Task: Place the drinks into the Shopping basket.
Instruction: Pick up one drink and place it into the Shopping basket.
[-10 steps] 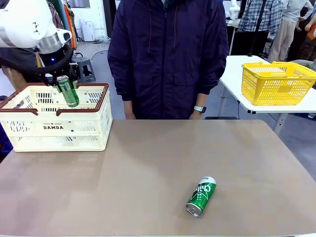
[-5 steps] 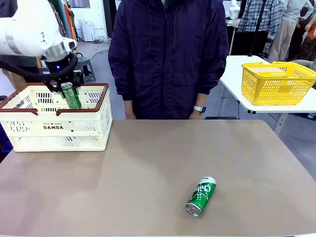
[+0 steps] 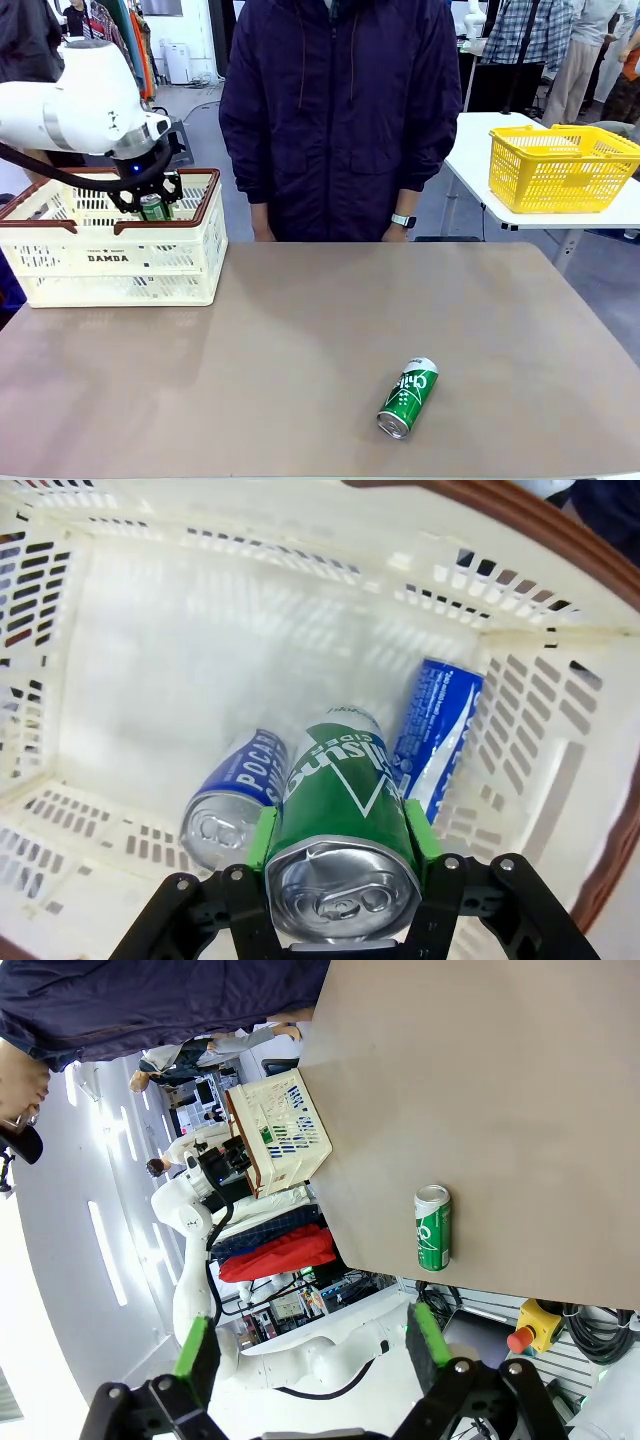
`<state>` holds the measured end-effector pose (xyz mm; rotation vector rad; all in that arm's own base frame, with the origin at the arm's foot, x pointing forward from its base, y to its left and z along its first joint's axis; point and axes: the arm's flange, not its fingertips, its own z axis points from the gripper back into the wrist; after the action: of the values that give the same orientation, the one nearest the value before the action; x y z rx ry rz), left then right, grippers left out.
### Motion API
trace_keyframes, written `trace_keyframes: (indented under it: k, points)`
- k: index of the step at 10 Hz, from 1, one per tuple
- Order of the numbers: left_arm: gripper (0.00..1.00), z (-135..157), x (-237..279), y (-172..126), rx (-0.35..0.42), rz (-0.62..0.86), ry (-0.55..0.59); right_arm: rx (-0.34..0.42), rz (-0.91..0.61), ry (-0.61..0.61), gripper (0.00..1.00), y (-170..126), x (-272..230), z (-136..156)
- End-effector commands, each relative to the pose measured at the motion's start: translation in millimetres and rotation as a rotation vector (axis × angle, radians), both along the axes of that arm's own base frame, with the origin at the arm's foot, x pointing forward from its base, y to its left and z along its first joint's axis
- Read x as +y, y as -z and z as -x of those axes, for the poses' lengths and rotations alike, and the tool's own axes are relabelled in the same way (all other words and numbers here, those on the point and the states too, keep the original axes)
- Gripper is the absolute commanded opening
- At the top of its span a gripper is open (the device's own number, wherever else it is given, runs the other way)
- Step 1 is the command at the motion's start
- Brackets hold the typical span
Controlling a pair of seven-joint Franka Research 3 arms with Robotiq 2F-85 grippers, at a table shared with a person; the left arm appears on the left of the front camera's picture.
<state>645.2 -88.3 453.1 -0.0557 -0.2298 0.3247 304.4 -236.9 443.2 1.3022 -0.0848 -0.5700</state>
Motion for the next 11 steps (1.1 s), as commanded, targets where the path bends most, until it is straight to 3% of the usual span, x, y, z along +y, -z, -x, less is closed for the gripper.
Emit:
trace_keyframes:
  k: [1, 4, 5, 6, 11]
  points:
    - [0.0, -4, 2, 11, 0.02, -0.01, 0.03, 0.001, -0.018, 0.003, 1.0, -6, 0, -1]
    - [0.02, -14, 0, 35, 0.039, -0.008, 0.058, 0.001, -0.018, 0.003, 1.0, -6, 0, -1]
    - [0.59, -18, 1, 37, 0.039, 0.0, 0.049, 0.001, -0.018, 0.003, 1.0, -6, 0, -1]
    - [1.0, -17, 1, 36, 0.04, -0.002, 0.046, 0.001, -0.018, 0.003, 1.0, -6, 0, -1]
    - [1.0, -14, 5, 30, 0.034, -0.004, 0.034, 0.001, -0.018, 0.003, 1.0, -6, 0, -1]
